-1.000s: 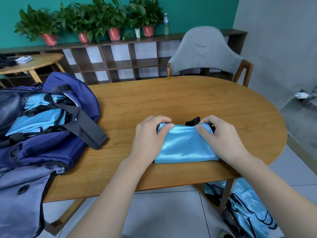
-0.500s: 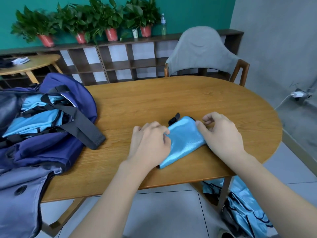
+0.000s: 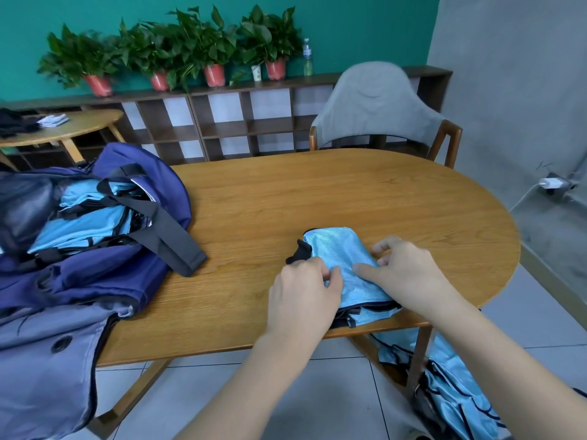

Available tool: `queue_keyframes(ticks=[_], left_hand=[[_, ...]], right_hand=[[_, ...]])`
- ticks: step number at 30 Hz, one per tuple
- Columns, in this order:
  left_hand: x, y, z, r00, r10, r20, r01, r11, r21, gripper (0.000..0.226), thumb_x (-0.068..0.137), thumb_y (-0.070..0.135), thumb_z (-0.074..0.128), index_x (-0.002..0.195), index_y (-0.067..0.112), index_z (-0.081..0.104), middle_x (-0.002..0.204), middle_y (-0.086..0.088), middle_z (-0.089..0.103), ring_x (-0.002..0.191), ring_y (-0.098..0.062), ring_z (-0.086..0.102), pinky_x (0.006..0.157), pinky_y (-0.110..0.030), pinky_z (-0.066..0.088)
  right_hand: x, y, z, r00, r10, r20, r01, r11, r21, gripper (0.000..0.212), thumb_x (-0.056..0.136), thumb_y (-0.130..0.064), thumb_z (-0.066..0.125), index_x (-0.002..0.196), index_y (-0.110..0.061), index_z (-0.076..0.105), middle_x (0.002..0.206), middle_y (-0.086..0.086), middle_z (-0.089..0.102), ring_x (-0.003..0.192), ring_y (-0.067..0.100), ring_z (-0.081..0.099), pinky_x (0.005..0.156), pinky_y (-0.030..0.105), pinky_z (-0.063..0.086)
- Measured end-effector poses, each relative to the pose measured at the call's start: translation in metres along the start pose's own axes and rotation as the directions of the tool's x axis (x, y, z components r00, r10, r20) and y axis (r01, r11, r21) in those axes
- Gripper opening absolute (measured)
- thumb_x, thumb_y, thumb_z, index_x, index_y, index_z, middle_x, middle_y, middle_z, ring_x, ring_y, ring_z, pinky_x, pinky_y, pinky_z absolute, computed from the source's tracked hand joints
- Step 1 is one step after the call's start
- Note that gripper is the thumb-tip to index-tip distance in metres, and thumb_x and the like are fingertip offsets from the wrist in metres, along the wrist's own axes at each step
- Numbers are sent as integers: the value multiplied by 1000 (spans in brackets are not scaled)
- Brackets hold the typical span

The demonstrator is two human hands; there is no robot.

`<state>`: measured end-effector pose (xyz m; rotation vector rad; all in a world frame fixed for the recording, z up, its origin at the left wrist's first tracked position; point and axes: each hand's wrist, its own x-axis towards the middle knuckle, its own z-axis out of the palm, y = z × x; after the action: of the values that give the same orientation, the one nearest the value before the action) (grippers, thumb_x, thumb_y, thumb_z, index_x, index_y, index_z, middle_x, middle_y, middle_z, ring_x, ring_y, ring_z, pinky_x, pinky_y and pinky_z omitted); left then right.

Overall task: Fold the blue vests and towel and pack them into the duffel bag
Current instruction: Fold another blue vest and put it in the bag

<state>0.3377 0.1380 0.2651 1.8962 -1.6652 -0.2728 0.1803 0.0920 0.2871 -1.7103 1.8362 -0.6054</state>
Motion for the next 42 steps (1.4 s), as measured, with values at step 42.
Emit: queue_keyframes(ticks=[42], left_hand=[[22,-48,-36,914,182,362,100,765,-637,22,91,3,70,94,20,83,99,6,78,98,-9,68,92,-27,49]], right_hand=[[7,11,-13,844,-454,286,273,822,500,31,93,6,59,81,-14,80,117,-12,72,106,6,67,87,21,50]])
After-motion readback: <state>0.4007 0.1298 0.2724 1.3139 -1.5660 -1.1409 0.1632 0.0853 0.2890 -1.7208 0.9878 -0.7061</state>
